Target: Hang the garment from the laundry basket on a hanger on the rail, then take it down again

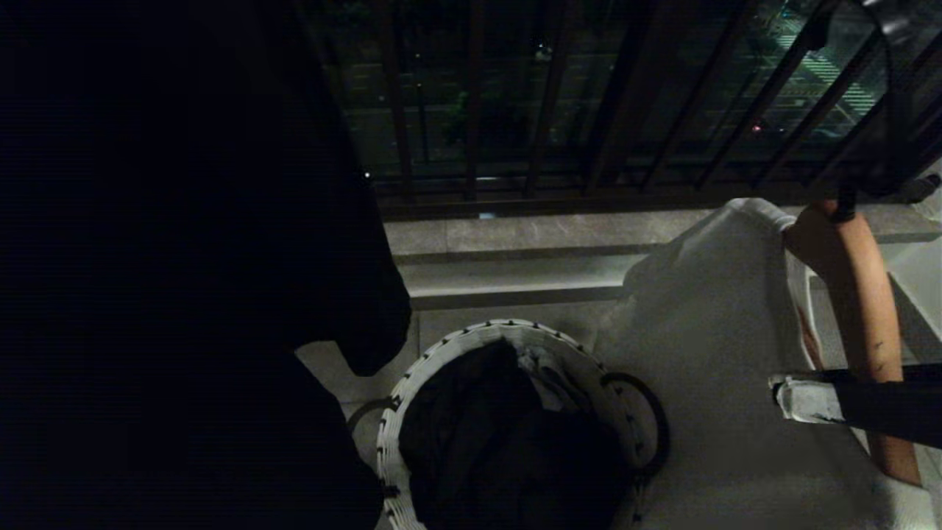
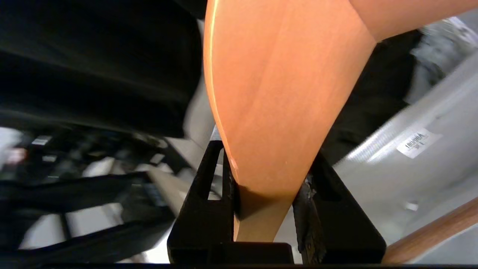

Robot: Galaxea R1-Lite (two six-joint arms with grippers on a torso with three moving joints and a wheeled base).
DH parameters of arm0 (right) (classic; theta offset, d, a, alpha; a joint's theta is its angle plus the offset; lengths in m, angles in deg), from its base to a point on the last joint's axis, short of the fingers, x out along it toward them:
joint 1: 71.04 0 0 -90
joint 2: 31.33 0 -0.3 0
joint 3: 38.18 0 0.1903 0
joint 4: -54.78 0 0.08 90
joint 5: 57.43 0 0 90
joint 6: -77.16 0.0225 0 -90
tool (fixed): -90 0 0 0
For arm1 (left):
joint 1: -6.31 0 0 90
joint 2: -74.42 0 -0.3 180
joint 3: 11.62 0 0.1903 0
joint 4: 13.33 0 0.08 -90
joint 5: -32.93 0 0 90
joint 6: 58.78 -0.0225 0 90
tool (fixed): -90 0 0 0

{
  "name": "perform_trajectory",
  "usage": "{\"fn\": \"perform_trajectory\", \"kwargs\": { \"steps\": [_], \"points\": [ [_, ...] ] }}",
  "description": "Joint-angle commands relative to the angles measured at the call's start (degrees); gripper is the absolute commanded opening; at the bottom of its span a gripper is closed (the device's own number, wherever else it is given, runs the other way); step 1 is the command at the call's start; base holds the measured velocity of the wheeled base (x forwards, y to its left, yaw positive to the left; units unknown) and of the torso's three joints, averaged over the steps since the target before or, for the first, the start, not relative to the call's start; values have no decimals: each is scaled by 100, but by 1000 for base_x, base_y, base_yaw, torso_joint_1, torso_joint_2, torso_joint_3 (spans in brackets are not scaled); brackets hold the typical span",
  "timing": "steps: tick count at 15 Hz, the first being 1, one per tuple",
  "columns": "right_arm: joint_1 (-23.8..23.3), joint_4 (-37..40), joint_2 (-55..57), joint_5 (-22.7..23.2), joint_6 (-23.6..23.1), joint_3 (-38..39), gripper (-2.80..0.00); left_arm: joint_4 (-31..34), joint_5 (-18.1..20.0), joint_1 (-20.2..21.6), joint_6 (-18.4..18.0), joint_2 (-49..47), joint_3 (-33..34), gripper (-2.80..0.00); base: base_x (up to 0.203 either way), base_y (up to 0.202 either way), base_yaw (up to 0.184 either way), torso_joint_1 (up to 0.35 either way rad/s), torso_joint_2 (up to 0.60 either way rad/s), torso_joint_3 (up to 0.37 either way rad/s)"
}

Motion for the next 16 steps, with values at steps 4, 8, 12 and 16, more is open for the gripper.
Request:
{"fn": "perform_trajectory", "kwargs": {
  "steps": [4, 8, 12, 16],
  "points": [
    [1, -19, -114, 122, 319, -319, -280, -2, 0, 2, -1, 1, 14, -280, 0, 0, 0, 0, 0, 0],
    [1, 7, -117, 171, 385, -615, -280, -2, 0, 2, -1, 1, 18, -280, 0, 0, 0, 0, 0, 0],
    [1, -1, -117, 229, 429, -704, -280, -2, 0, 2, -10, 1, 18, -280, 0, 0, 0, 0, 0, 0],
    [1, 8, -144, 229, 429, -754, -280, -2, 9, 2, -36, 1, 18, -280, 0, 0, 0, 0, 0, 0]
  ]
}}
